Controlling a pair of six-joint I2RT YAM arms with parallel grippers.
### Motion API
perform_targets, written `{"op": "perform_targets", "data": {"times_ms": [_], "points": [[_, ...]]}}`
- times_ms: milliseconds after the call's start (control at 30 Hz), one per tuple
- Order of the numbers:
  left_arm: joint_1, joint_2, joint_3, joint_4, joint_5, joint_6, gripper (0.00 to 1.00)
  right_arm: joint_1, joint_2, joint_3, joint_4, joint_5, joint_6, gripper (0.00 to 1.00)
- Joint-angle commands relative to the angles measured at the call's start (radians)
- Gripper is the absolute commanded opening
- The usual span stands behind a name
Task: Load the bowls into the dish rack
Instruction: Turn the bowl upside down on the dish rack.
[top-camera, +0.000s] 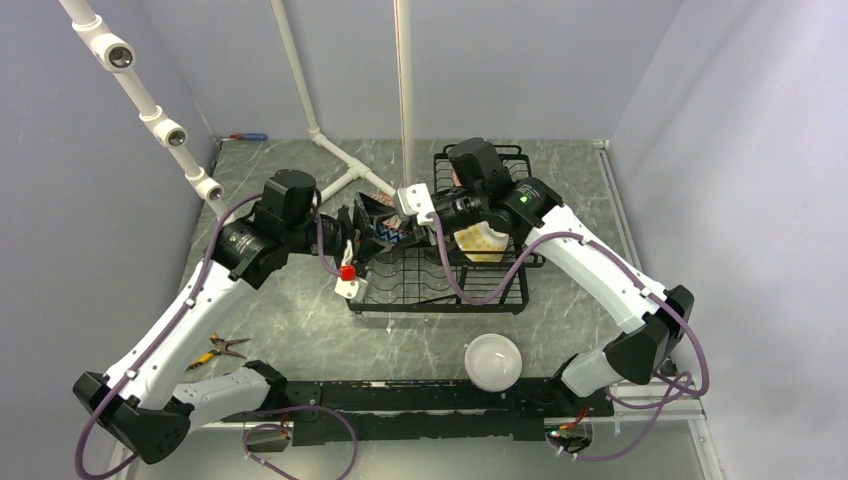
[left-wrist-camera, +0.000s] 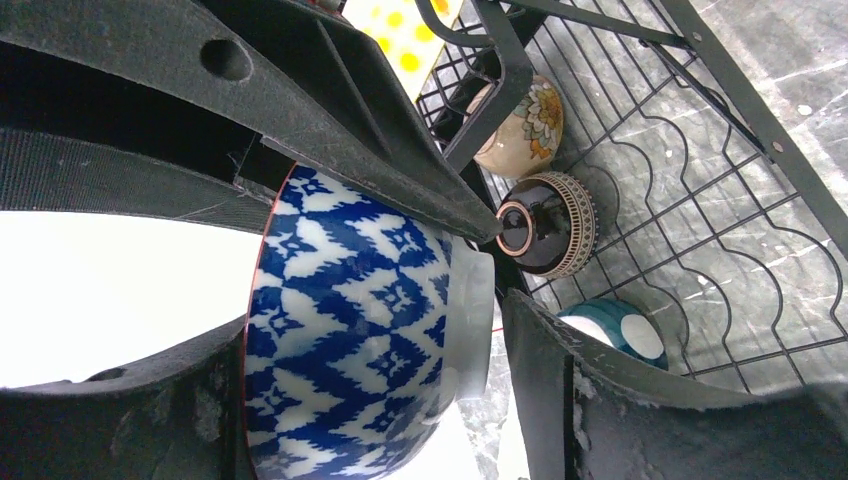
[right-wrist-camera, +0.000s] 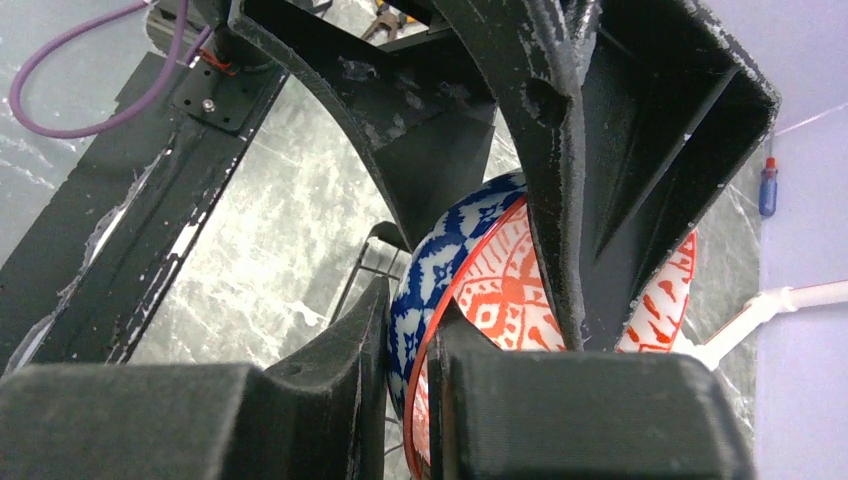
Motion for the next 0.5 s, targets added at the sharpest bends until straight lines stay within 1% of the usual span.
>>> {"op": "perform_targets", "data": {"times_ms": [0, 67, 133, 200, 233, 267, 367, 467], "points": [[-0.013, -0.022, -0.032, 0.030, -0.005, -0.016, 0.74, 0.000, -0.040, 0.027, 0.151, -0.068, 0.004, 0.00], [-0.015, -0.016, -0.024, 0.023, -0.014, -0.012, 0.69, 0.000, -0.040, 0.026, 0.151, -0.069, 0.004, 0.00], [-0.018, -0.008, -0.007, 0.006, -0.017, -0.008, 0.60, 0.000, -0.040, 0.027, 0.147, -0.066, 0.003, 0.00], [-0.021, -0.001, 0.003, -0.002, -0.025, -0.004, 0.45, 0.000, -0.041, 0.025, 0.146, -0.064, 0.006, 0.00], [-0.022, -0.001, 0.004, -0.003, -0.031, -0.005, 0.32, 0.000, -0.042, 0.024, 0.148, -0.063, 0.009, 0.00], [-0.024, -0.002, 0.003, -0.001, -0.035, -0.007, 0.24, 0.000, -0.044, 0.021, 0.153, -0.060, 0.012, 0.00], [-0.025, -0.009, -0.004, 0.005, -0.038, -0.014, 0.04, 0.001, -0.055, 0.005, 0.175, -0.048, 0.021, 0.00], [-0.024, -0.016, -0.010, -0.002, -0.035, -0.020, 0.03, 0.001, -0.079, -0.040, 0.238, -0.016, 0.048, 0.10]]}}
